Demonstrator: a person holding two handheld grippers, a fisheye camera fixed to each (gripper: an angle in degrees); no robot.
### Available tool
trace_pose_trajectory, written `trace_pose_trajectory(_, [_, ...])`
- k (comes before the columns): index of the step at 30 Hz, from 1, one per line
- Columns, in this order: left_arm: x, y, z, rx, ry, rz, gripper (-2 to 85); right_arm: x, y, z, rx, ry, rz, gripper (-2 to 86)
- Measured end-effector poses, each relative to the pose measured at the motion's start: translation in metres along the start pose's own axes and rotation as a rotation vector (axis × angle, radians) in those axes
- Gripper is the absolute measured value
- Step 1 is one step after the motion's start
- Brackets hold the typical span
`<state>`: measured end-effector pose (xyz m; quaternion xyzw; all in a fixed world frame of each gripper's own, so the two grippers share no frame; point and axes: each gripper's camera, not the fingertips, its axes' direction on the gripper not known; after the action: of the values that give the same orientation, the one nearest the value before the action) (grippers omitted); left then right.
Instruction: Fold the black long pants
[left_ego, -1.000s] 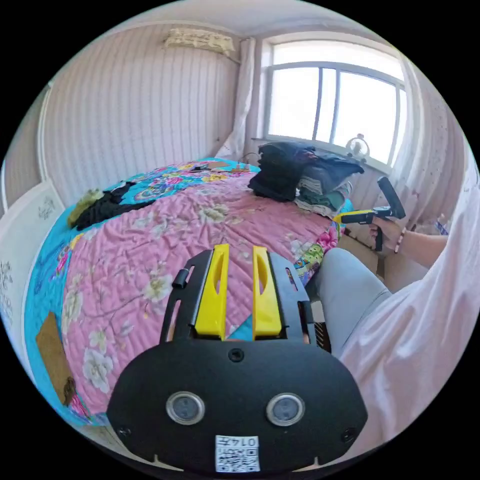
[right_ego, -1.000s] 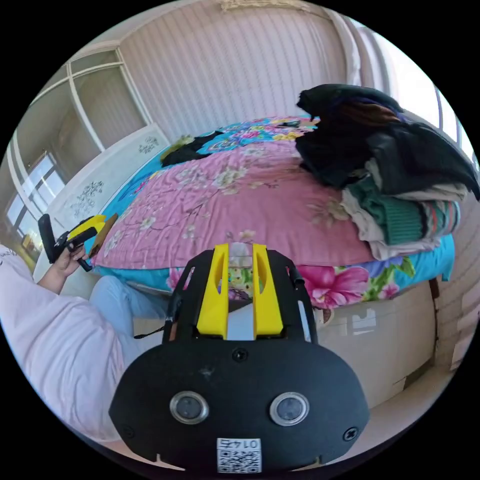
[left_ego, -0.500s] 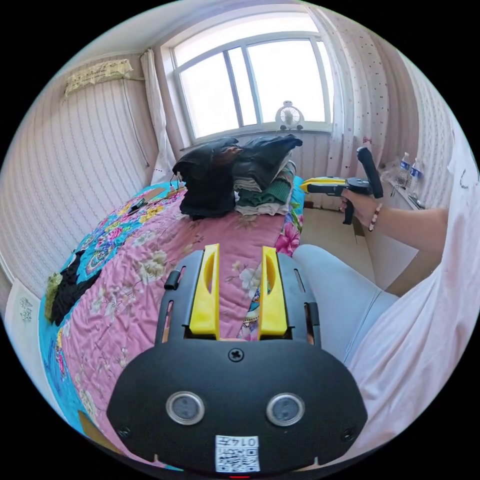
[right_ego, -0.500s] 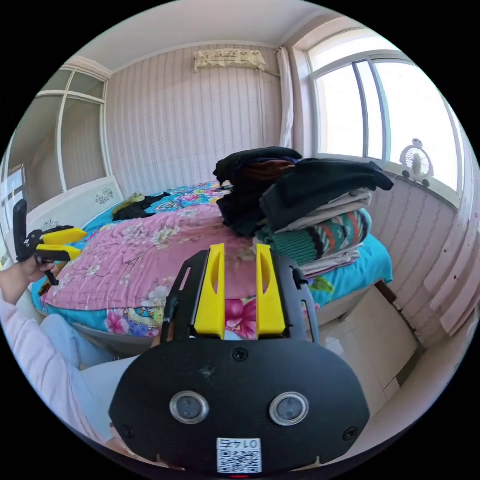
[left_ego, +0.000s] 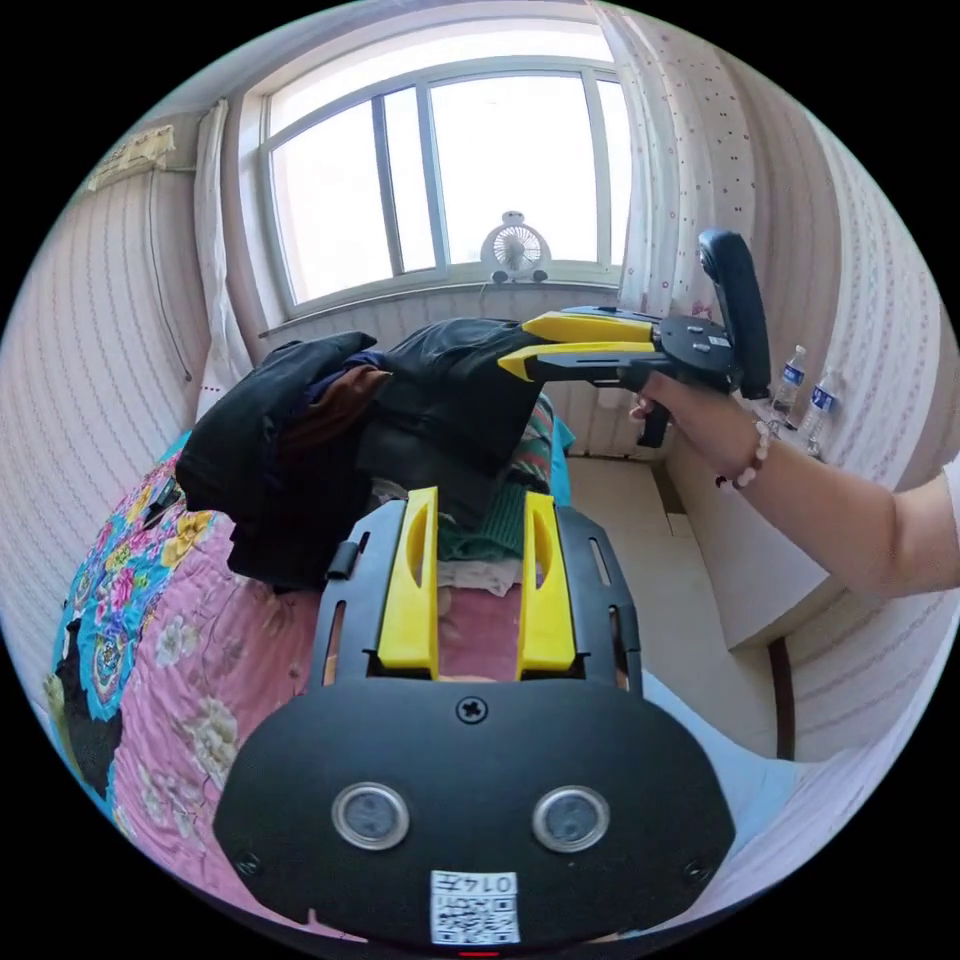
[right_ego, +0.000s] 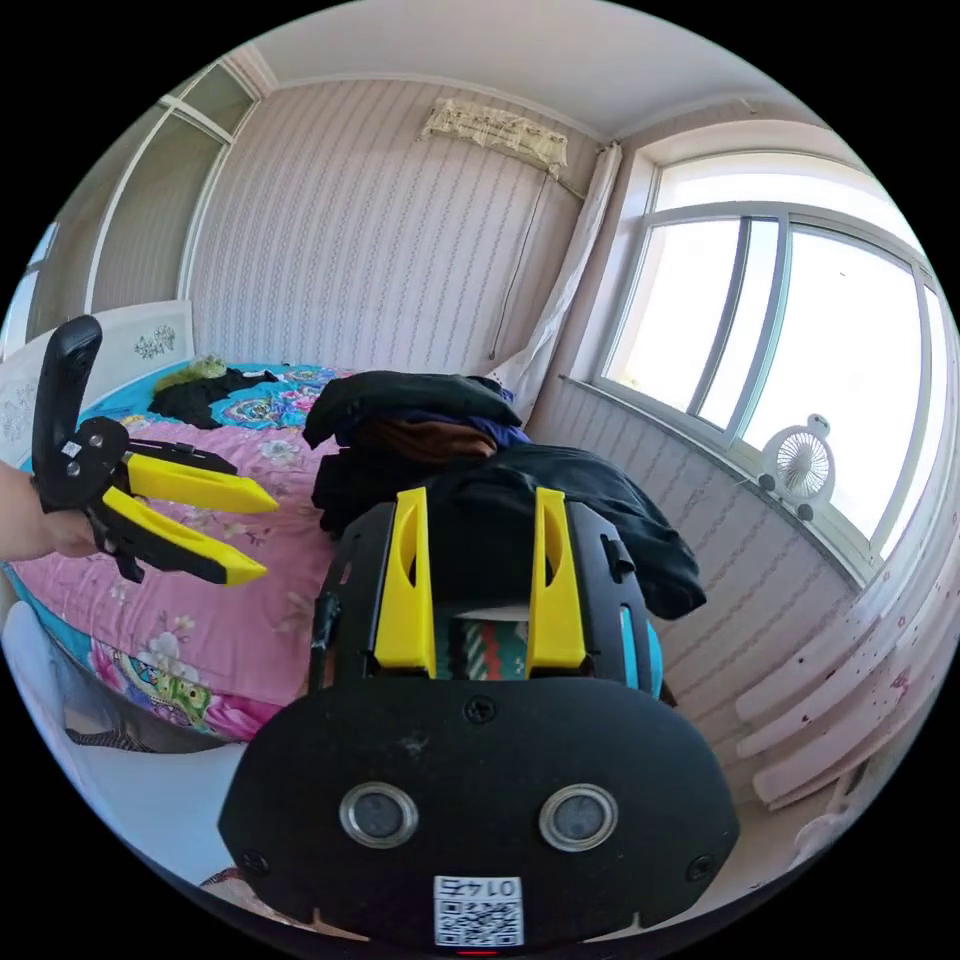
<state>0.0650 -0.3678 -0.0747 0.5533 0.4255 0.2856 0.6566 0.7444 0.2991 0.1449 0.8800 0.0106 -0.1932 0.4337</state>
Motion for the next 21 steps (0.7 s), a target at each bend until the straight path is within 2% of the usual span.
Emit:
trace_pose_trajectory(4, [-0.005, -0.046, 0.054, -0.032, 0.001, -0.041, 12.7, 0.012, -0.026, 0.023, -0.056, 0.065, -0.047, 15.9])
trace_pose_trajectory(8, [-0.012, -0.077, 0.107, -0.062, 0.022, -0.128, 12.3, 0.026, -0.039, 0.060, -0.172, 0.026, -0.039, 15.1])
trace_pose_trajectory(10, [-0.014, -0.084, 0.130, -0.116, -0.017, -0.135, 11.5, 0.030, -0.041, 0.060, -0.150, 0.018, -0.054, 12.6])
trace_pose_trajectory(12, [-0.016, -0.089, 0.146, -0.119, -0.025, -0.167, 10.2, 0.036, -0.047, 0.050, -0.164, 0.036, -0.093, 4.2])
trace_pose_trajectory(17, [-0.012, -0.098, 0.148, -0.100, 0.003, -0.170, 4.8, 0.054, -0.050, 0.021, -0.139, 0.019, -0.086, 1.5])
trace_pose_trajectory(21, [-0.012, -0.099, 0.126, -0.017, -0.004, -0.137, 4.5, 0.073, -0.058, -0.027, -0.018, 0.038, -0.052, 1.1])
